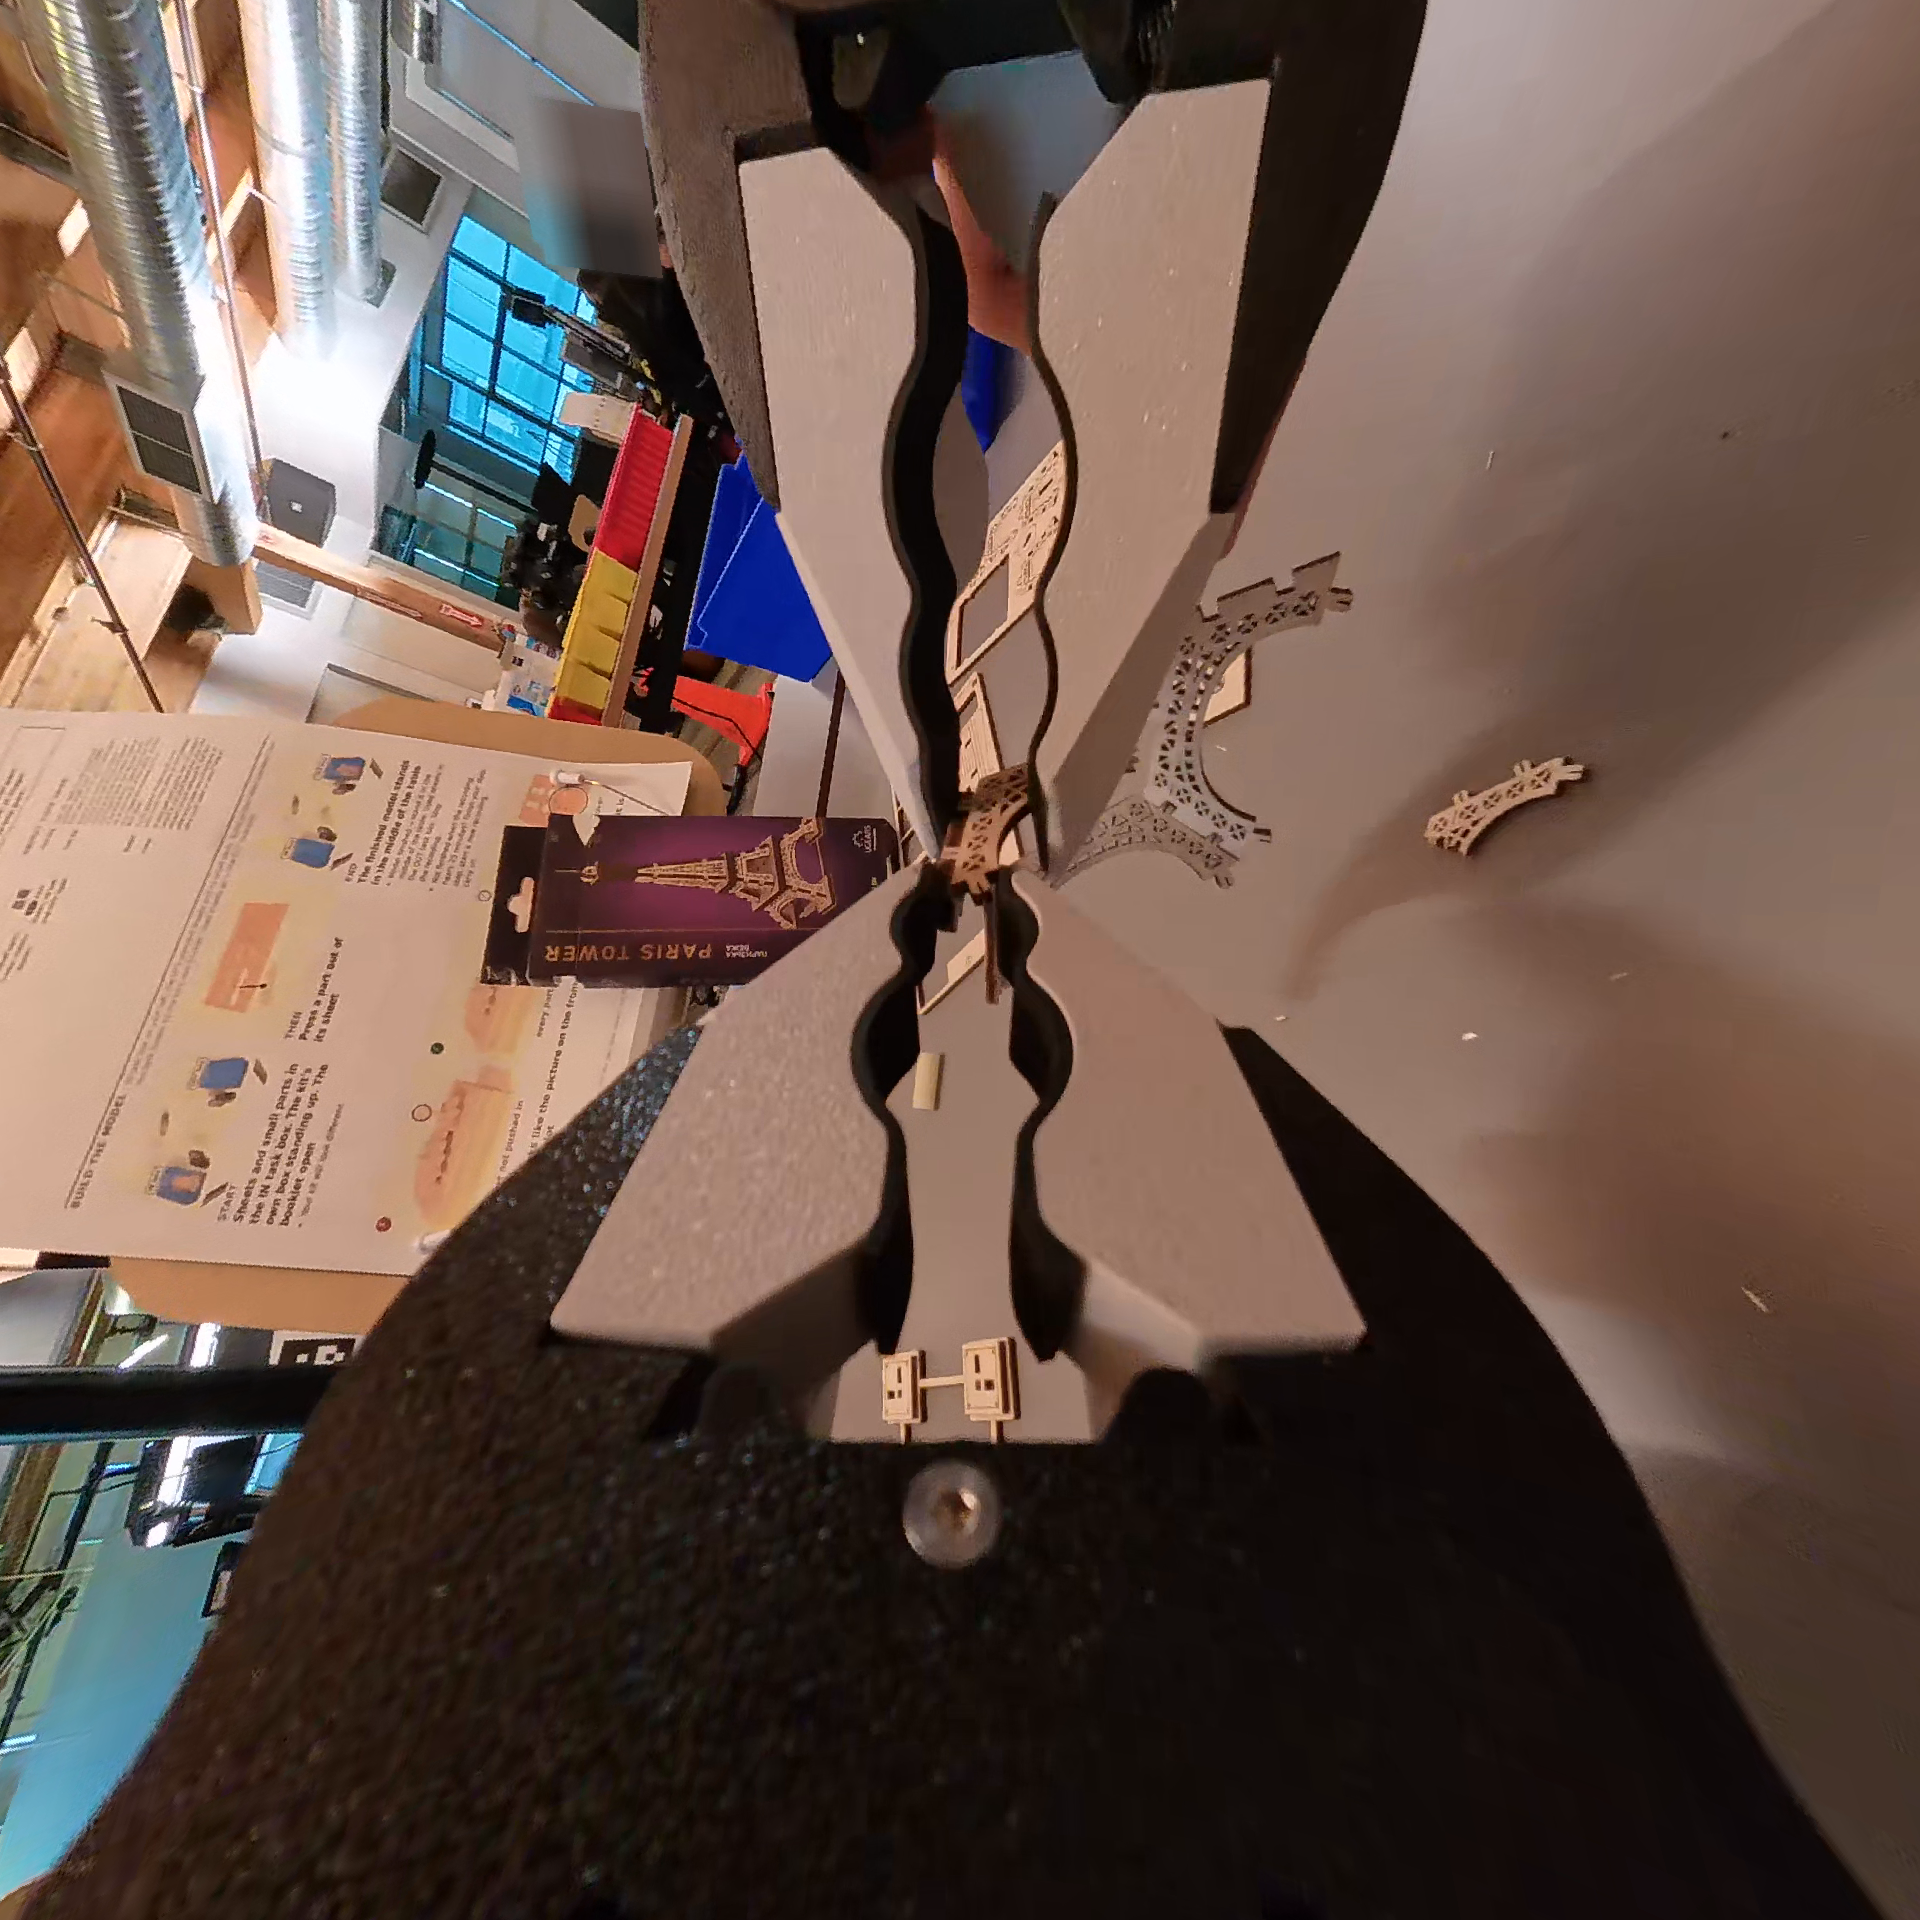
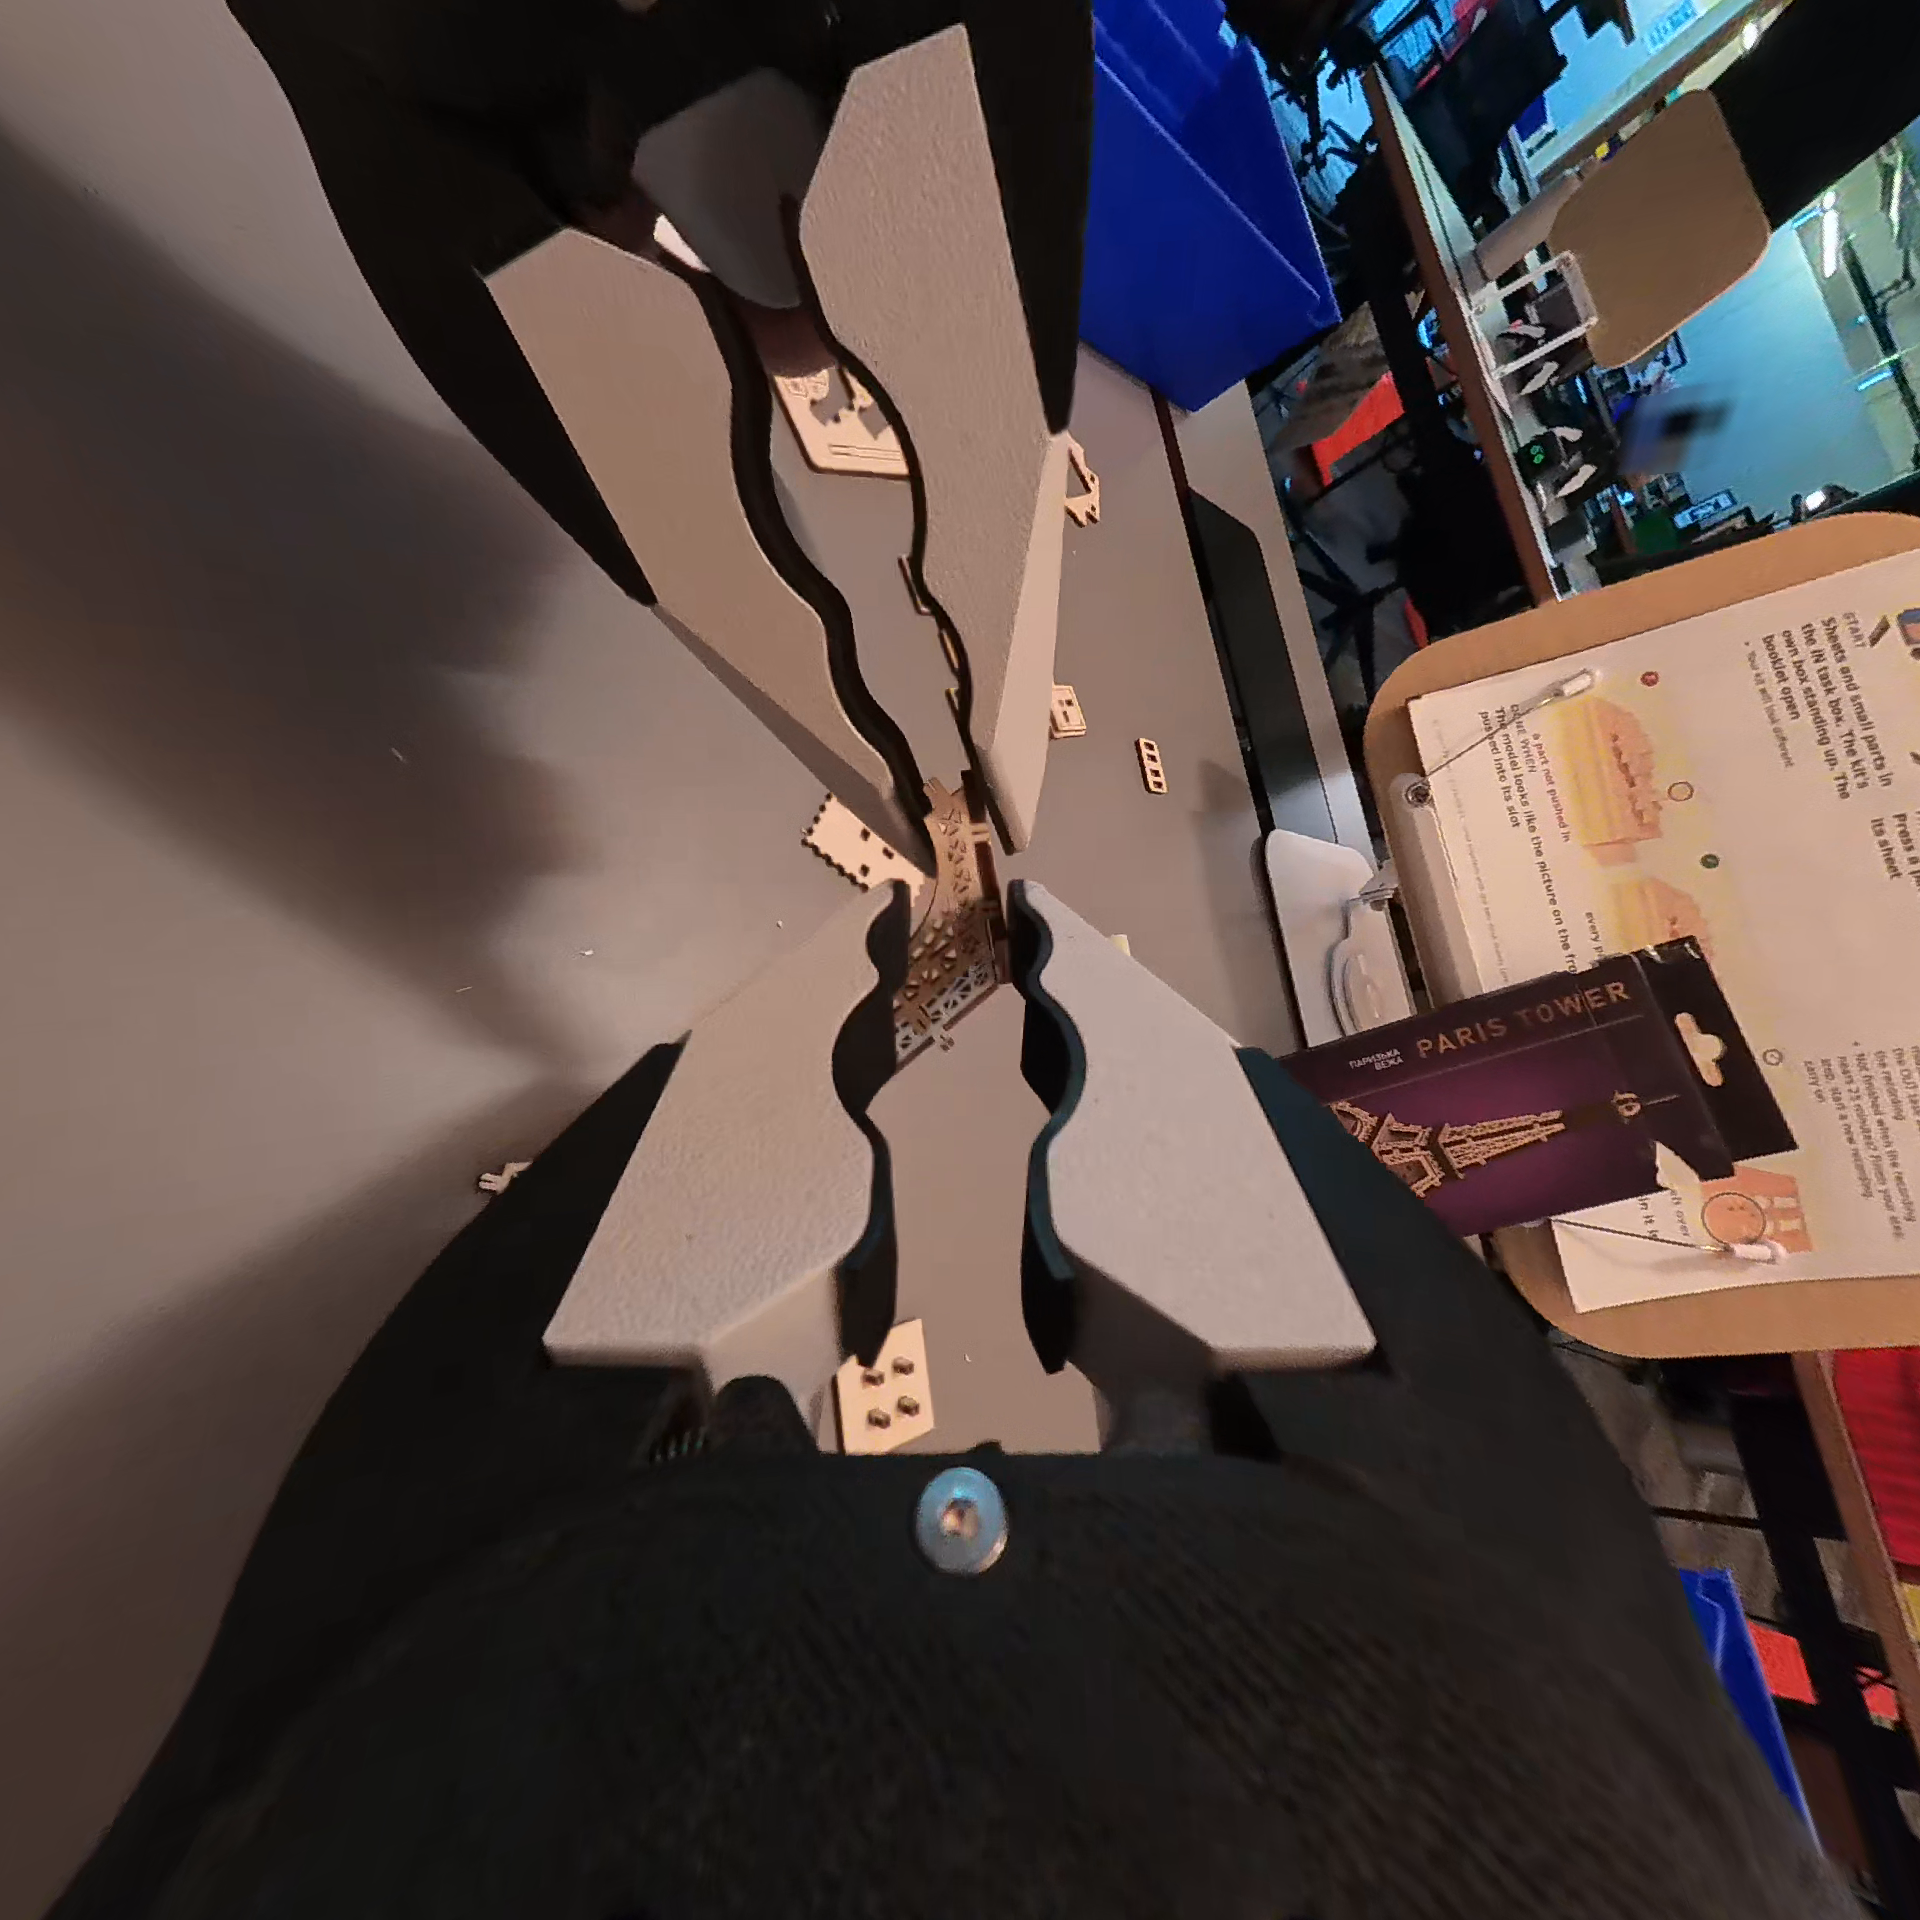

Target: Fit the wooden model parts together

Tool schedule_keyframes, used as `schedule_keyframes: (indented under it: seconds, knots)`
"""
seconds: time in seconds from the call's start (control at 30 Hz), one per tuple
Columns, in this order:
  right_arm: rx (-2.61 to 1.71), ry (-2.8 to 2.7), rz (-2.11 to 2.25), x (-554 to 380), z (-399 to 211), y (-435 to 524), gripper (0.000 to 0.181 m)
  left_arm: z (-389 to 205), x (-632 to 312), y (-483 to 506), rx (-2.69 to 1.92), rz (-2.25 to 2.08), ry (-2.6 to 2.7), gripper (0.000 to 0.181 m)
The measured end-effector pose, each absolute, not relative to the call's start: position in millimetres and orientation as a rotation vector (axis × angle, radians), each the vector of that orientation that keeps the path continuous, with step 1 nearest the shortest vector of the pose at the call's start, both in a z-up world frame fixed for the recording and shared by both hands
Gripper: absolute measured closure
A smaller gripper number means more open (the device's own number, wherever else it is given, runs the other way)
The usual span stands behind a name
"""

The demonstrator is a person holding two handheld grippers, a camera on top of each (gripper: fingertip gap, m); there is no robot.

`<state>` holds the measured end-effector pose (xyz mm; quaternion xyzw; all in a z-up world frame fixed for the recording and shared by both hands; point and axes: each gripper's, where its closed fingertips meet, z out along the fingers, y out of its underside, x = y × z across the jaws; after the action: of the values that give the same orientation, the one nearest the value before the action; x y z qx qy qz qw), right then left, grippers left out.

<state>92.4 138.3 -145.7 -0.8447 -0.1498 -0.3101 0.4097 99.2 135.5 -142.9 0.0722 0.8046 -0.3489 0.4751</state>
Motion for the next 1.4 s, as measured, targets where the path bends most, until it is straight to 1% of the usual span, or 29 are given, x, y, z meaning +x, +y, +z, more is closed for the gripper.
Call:
schedule_keyframes:
  seconds: [0.47, 0.6, 0.73, 0.83, 1.03, 1.4]
  knots:
    - [-2.180, -0.394, -0.800, 93, -150, 139, 0.168, -145, 97, 135, 0.218, -0.831, 1.949, 0.173]
    - [-2.087, -0.354, -0.859, 96, -137, 138, 0.151, -134, 97, 136, 0.214, -0.879, 1.890, 0.174]
    - [-2.049, -0.347, -0.836, 94, -131, 137, 0.145, -129, 93, 135, 0.241, -0.891, 1.850, 0.173]
    - [-2.047, -0.362, -0.853, 93, -129, 136, 0.147, -126, 93, 135, 0.252, -0.882, 1.833, 0.174]
    - [-2.067, -0.401, -0.846, 89, -134, 138, 0.163, -127, 93, 135, 0.251, -0.888, 1.838, 0.174]
    - [-2.157, -0.398, -0.819, 92, -140, 141, 0.166, -132, 93, 134, 0.269, -0.890, 1.867, 0.174]
